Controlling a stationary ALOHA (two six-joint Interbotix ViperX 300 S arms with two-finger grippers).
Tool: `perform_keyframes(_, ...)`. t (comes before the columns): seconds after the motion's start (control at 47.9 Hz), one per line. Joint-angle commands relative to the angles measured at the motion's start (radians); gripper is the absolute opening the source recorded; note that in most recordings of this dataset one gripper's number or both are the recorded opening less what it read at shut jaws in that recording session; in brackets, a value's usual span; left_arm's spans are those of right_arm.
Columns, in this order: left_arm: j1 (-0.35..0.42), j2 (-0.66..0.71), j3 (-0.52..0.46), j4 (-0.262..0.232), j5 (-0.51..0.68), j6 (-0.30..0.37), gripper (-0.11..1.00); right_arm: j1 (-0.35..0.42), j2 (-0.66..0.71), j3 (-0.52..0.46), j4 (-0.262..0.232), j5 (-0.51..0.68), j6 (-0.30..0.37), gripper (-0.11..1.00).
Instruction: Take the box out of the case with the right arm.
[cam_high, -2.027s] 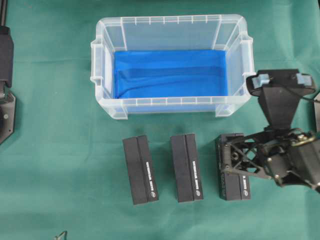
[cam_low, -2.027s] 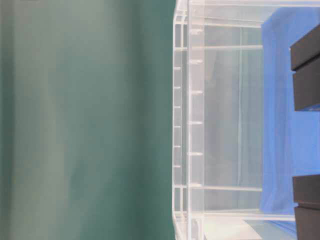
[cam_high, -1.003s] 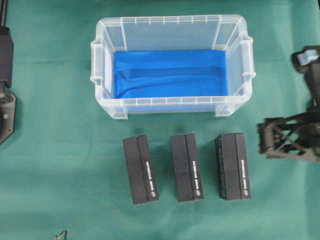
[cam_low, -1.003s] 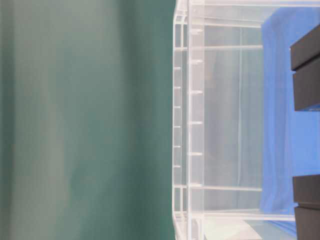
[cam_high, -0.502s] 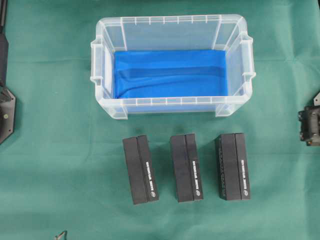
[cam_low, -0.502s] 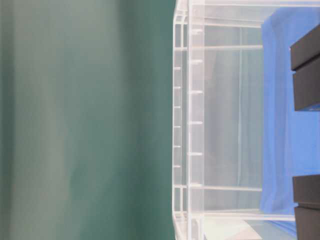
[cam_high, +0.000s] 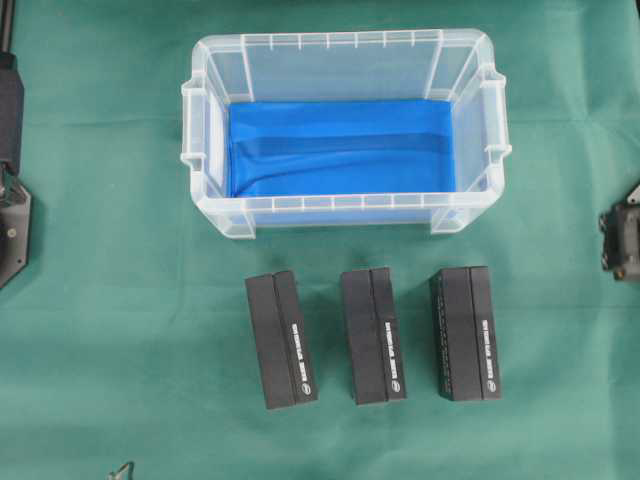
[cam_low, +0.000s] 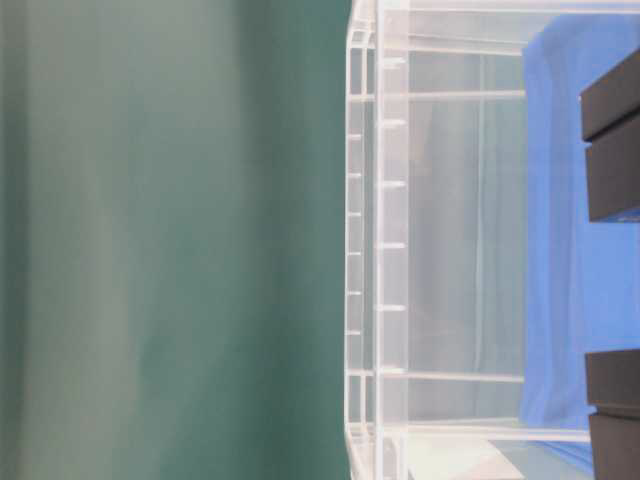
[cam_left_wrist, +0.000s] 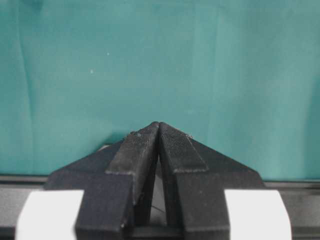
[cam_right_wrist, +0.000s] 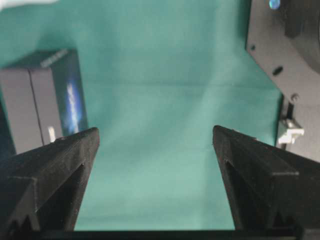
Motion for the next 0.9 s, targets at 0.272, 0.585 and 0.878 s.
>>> perform_keyframes(0.272,-0.003,0.0,-0.02,0.003,-0.006,0.0,0.0,-0.293,-0.043,0.002,-0.015,0.003,-0.33,0.88)
perform_keyframes(0.585,-0.003,0.0,-0.018,0.003,-0.006,0.0,0.0,-0.541,-0.046,0.012,-0.011,-0.052,-0.604,0.88)
perform_keyframes(0.878,-0.003,-0.002,-0.02,0.003,-0.006,0.0,0.0,-0.603,-0.046,0.038,-0.002,-0.086,-0.663,0.88)
